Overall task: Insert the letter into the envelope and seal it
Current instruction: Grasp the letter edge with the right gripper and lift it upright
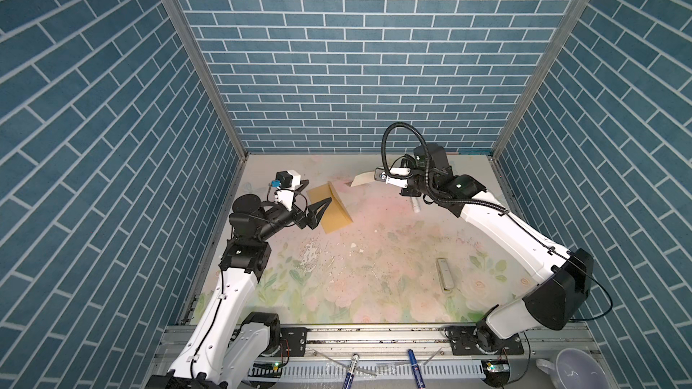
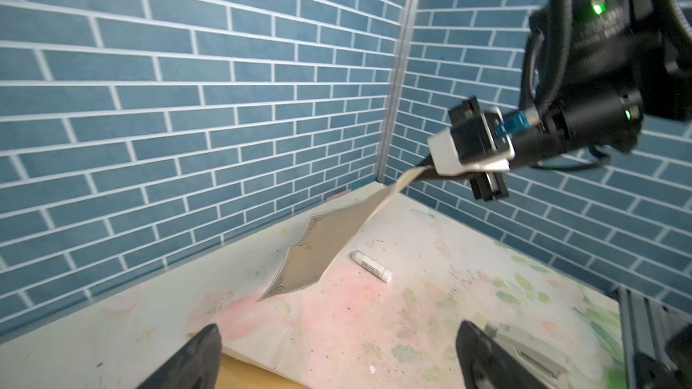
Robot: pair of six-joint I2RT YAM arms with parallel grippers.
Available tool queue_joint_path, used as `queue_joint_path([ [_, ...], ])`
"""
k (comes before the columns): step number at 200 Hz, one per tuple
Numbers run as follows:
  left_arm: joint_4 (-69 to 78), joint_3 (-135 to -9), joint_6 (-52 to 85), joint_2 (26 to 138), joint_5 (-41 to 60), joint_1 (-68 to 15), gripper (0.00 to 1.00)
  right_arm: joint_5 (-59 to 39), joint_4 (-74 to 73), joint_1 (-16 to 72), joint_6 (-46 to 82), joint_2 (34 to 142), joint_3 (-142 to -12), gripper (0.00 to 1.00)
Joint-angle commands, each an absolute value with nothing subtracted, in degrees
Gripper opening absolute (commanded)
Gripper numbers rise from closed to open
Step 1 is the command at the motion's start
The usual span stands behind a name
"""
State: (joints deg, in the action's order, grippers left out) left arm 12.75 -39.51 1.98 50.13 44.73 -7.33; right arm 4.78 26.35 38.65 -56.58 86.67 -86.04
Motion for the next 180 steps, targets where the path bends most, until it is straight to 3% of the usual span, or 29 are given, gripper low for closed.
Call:
queue_joint_path([
  [1, 14.0, -37.4, -8.4, 49.8, 48.7, -10.7, 0.98, 1.7, 37.2, 38.5, -51.9, 84.0, -88.4, 0.00],
  [50, 12.0, -36.7, -19.6, 53.1, 46.5, -17.2, 0.99, -2.7, 44.0, 38.7, -48.1, 80.1, -88.9, 0.00],
  [122, 16.0, -37.2, -23.4, 60.6, 48.6, -21.2, 0.97, -7.9, 48.0, 38.9, -46.0, 75.6, -88.6, 0.00],
  [180, 16.0, -37.8, -25.7, 64.3, 48.0, -23.1, 0.88, -10.2, 49.9, 39.2, -45.4, 74.8, -90.0, 0.00],
])
